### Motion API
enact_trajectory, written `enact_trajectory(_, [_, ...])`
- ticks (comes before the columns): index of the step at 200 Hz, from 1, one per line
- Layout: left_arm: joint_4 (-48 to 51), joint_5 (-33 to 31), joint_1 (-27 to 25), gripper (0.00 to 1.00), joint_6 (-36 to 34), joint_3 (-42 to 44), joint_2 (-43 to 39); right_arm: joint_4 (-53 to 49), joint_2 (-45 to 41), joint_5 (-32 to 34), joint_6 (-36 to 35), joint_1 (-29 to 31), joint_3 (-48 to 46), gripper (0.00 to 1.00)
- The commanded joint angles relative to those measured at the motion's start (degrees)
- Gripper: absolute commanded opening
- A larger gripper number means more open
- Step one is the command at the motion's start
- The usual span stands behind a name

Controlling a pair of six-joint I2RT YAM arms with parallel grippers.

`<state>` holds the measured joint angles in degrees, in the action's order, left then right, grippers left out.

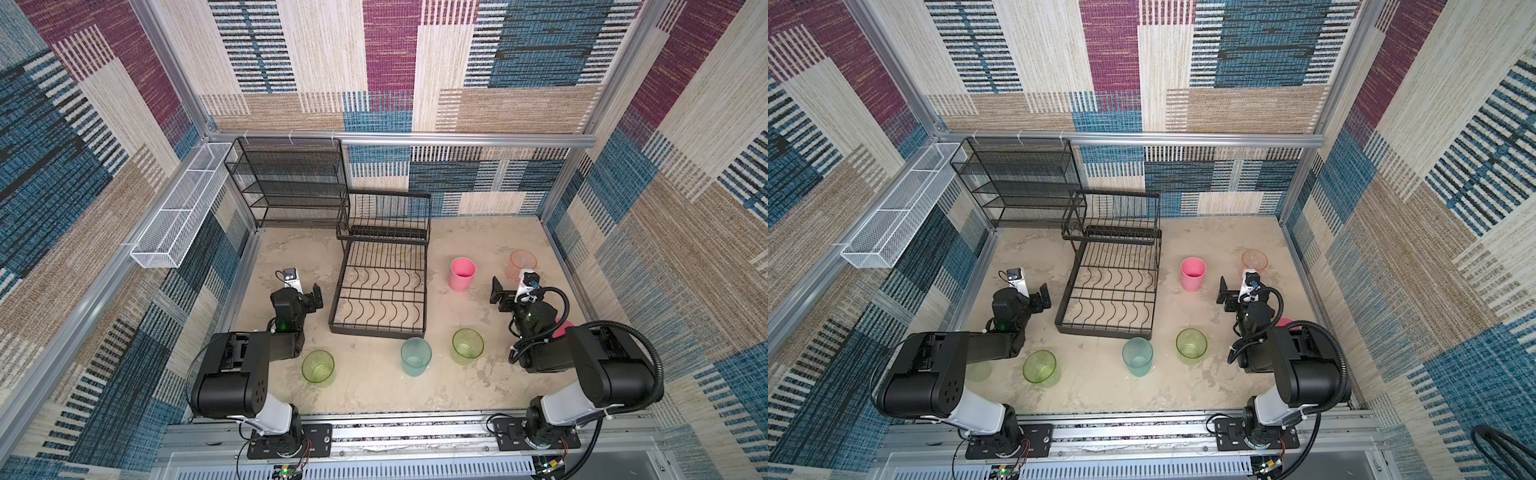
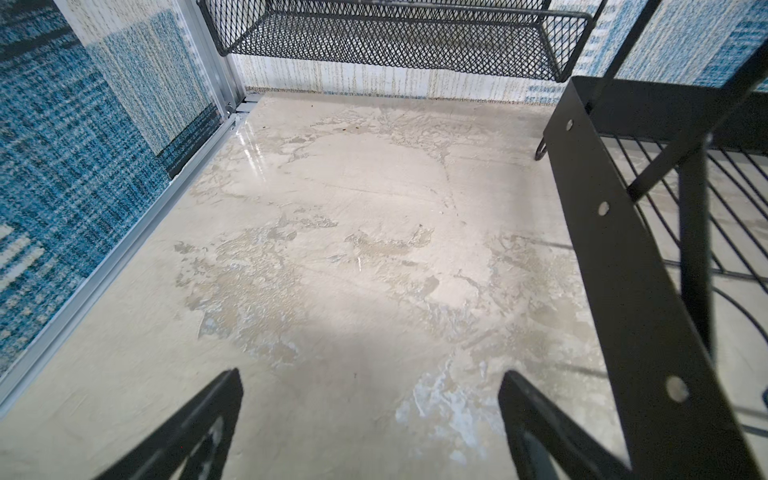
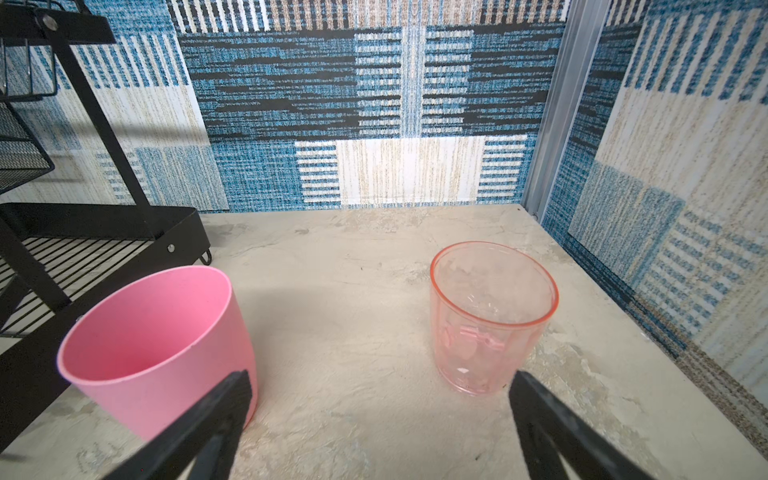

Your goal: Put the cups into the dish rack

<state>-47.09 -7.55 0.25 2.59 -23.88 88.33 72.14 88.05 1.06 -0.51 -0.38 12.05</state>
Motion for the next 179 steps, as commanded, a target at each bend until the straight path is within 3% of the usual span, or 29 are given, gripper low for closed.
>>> enact_trajectory(1, [-0.4, -0.8, 0.0, 0.99, -1.4, -0.2, -0.1, 1.1, -0.2, -0.5, -0.5, 0.0, 0.1, 1.00])
enact_trajectory(105, [0.8, -0.9, -0.8, 0.98, -2.3, -0.5, -0.8, -1.1, -1.6, -1.0, -1.5, 0.6, 0.8, 1.00])
enact_trajectory(179, [9.5, -8.1, -2.9, 0.98, -2.4, -3.2, -6.6, -4.9, -4.2, 2.1, -1.2, 1.3, 1.8, 1.00])
